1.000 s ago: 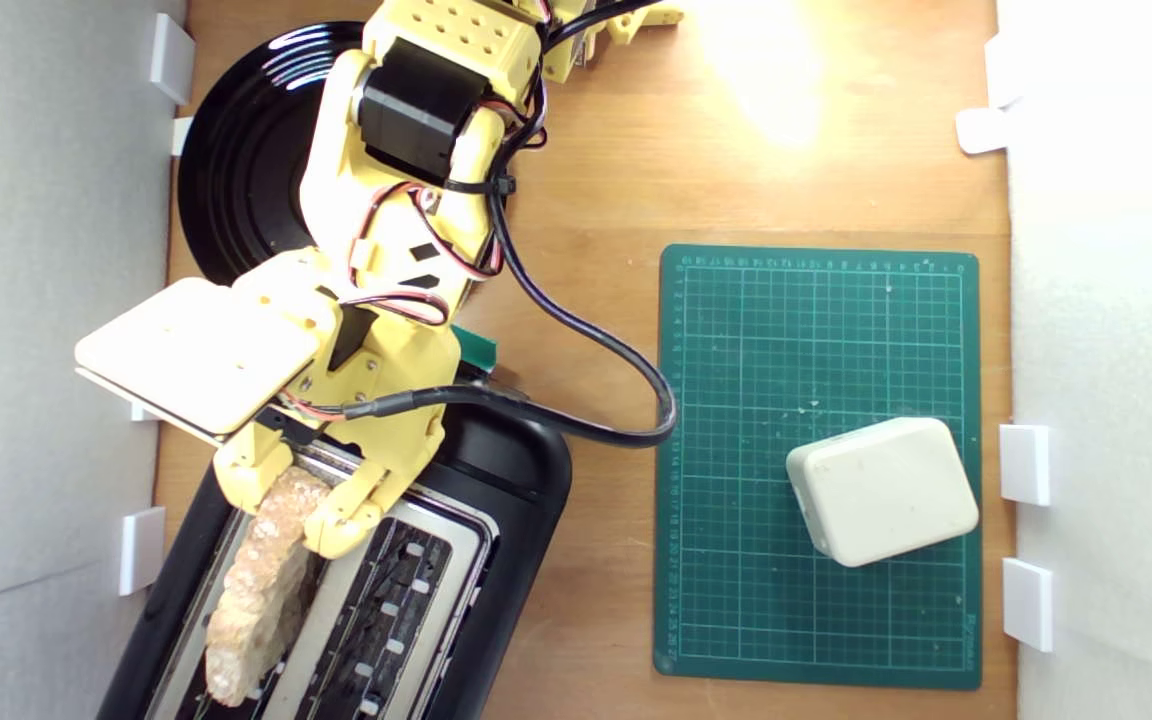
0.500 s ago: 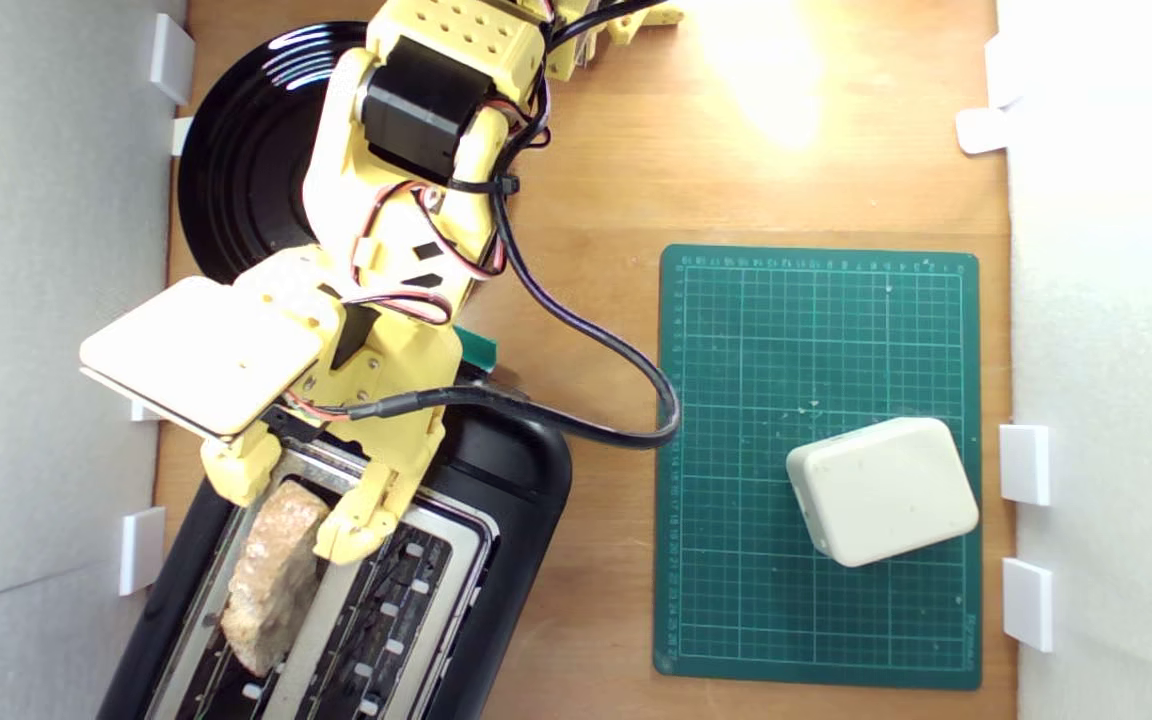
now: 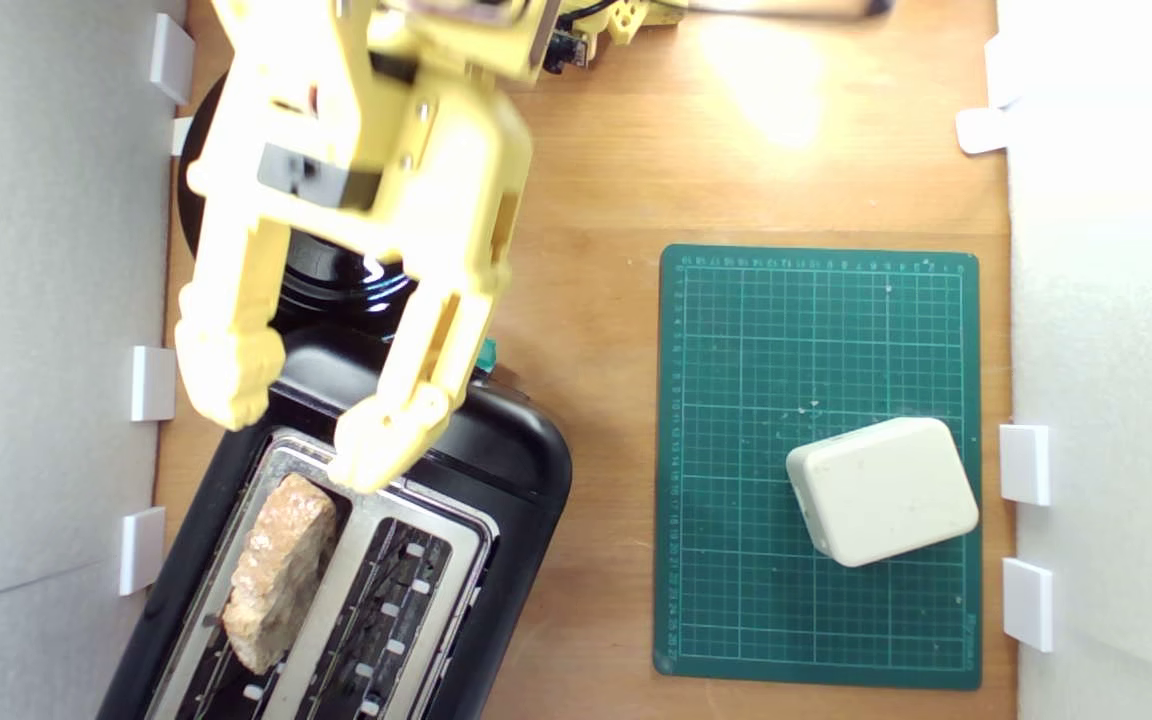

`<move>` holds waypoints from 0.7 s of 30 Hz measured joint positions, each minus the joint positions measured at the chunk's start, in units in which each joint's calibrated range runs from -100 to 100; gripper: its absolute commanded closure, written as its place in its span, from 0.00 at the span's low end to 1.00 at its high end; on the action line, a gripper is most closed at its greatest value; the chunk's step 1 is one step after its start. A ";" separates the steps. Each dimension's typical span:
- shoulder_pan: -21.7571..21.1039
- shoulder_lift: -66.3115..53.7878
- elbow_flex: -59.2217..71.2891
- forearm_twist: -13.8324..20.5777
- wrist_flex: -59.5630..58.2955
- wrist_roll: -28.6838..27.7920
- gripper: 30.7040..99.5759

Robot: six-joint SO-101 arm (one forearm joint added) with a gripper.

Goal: Pick bread and place in toaster

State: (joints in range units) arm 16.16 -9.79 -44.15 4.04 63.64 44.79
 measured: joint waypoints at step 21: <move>-22.52 -15.37 11.84 -0.27 -0.34 -29.70 0.32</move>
State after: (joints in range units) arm -6.36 -25.16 -32.32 3.78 63.31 15.08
